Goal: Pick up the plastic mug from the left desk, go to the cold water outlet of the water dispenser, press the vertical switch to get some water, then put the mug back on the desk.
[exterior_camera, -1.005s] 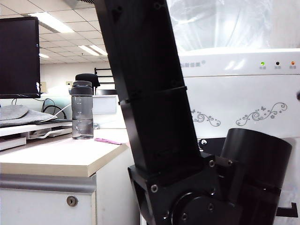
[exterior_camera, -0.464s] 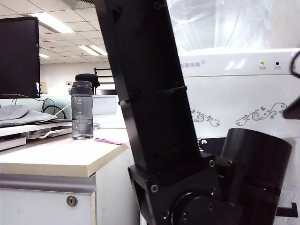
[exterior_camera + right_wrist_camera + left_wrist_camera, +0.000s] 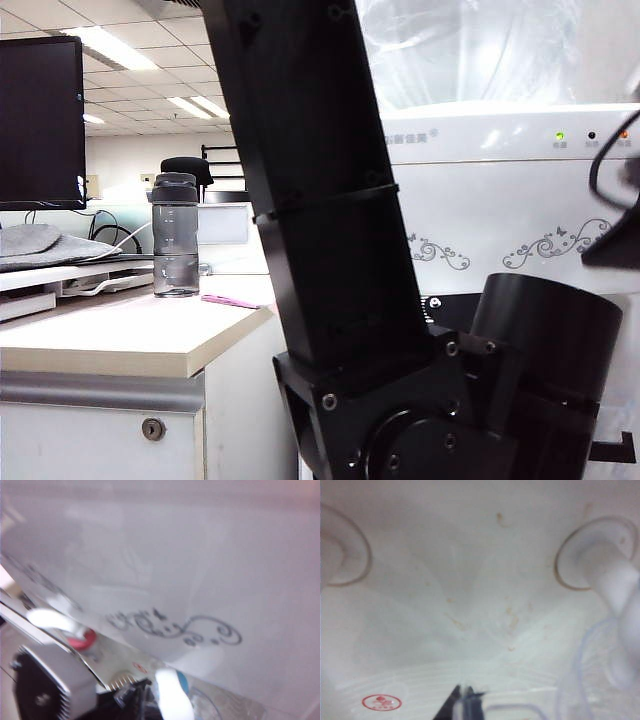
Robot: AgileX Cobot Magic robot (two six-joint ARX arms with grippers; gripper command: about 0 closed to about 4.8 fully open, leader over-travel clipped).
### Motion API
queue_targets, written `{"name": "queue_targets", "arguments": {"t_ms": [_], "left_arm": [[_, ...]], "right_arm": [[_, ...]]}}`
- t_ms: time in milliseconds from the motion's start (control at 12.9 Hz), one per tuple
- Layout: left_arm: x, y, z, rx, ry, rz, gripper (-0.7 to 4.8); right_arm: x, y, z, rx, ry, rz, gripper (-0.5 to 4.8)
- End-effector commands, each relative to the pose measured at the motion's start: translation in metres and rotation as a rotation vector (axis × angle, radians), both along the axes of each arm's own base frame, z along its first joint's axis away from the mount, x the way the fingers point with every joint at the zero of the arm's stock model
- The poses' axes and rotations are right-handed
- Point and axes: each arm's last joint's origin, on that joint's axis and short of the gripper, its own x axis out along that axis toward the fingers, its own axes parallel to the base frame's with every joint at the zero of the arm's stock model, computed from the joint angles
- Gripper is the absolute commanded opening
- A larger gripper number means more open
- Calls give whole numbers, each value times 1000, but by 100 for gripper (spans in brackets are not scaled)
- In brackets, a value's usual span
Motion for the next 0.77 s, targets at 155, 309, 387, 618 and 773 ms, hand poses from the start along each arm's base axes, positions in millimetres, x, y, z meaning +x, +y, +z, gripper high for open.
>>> {"name": "queue_targets", "arguments": {"t_ms": [155,309,387,618,773], "left_arm": [[0,-2,4,-22,-12,0,-4],[0,-2,4,-22,-12,0,-4],[0,-2,4,-22,-12,0,-4],[0,-2,4,-23,-12,1,-4],[0,-2,4,-23,-12,1,-4]], "right_arm": [[9,2,-8,-9,-8,12,-1],[11,2,-11,-10,1,12,-1],[11,2,-12,-12,7,11,-1],[5,-1,-21,-34,35,-38,-1],[1,-2,-25,-35,36,-44,-1]]}}
